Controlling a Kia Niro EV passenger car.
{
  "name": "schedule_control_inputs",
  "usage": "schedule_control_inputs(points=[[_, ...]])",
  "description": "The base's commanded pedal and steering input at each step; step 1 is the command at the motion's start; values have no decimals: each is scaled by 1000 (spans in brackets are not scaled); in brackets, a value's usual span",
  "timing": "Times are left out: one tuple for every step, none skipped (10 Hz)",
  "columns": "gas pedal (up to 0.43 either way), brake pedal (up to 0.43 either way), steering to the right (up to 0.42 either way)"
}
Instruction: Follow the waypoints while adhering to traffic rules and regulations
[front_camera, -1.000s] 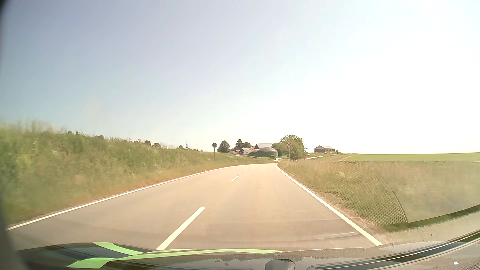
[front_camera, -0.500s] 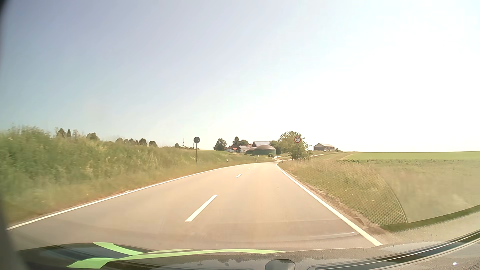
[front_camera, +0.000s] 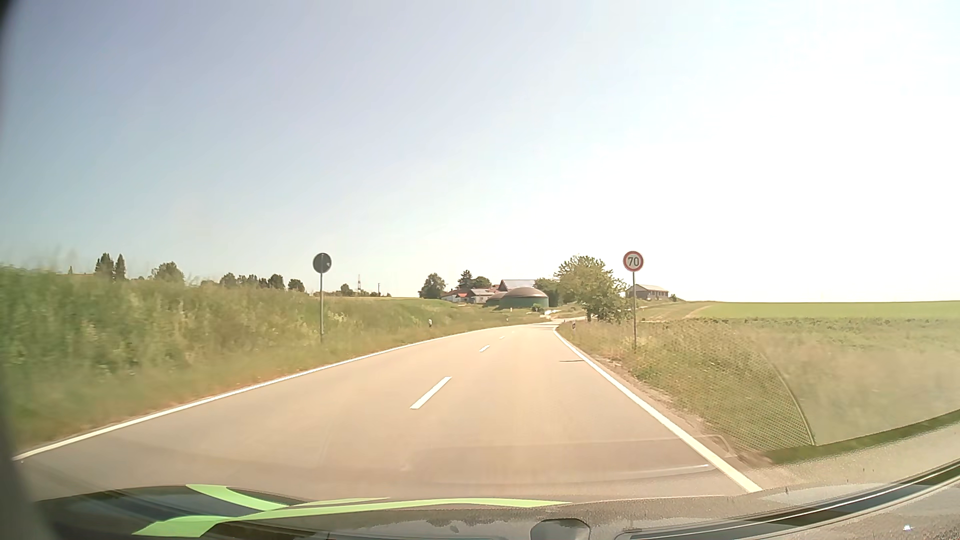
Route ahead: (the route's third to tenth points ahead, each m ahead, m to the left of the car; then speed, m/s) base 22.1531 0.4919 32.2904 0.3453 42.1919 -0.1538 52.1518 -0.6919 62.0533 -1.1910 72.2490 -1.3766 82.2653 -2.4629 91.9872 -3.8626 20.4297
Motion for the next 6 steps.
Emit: schedule_control_inputs(points=[[339, 0, 4], [319, 0, 4], [268, 0, 4], [260, 0, 4], [260, 0, 5], [260, 0, 6]])
